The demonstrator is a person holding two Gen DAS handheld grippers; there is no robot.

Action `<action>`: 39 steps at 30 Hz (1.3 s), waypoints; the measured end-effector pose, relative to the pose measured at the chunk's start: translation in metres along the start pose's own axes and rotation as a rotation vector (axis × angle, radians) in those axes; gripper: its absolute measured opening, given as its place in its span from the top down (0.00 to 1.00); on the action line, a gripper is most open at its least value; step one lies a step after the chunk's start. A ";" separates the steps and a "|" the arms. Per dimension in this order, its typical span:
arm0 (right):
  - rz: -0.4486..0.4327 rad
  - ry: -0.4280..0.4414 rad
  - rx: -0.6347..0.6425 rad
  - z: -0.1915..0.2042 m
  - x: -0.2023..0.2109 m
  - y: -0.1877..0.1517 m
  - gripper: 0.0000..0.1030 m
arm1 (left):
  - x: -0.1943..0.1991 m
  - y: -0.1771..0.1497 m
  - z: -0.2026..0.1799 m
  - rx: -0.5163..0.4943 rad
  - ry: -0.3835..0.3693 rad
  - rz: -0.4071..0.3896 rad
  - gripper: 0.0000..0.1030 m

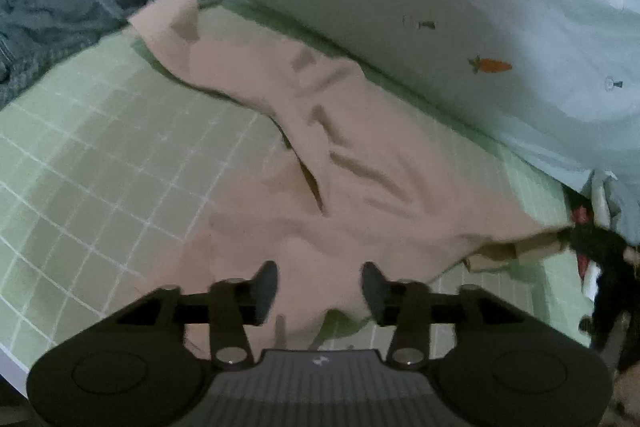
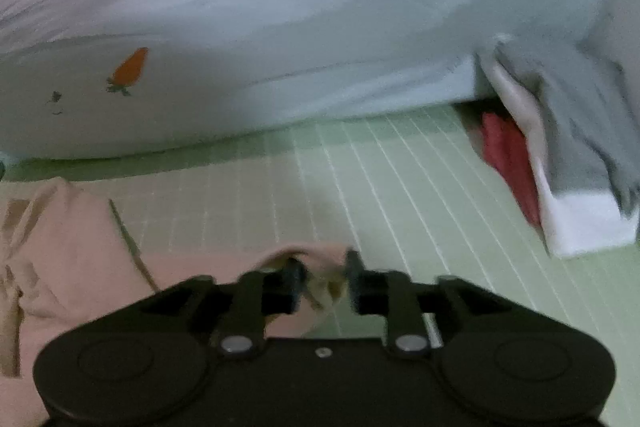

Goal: Fold clothes

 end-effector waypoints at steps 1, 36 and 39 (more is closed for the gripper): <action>0.008 0.009 -0.037 -0.002 0.002 -0.007 0.58 | 0.002 0.002 0.001 -0.004 0.009 -0.007 0.48; 0.176 0.003 -0.007 0.053 -0.110 -0.002 0.96 | -0.171 0.103 -0.038 -0.221 -0.036 0.160 0.95; 0.156 0.001 0.044 0.052 -0.132 0.021 0.96 | -0.169 0.112 -0.032 -0.192 0.000 0.125 0.95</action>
Point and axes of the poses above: each gripper's, at about its wrist camera, not at the fingertips, and x roughly against the way its jaws point, z to its left, y to its top, the point moved 1 cm from there along -x, roughly the way its jaws point, and after that the axes turned 13 degrees about y, right-handed, at the moved point
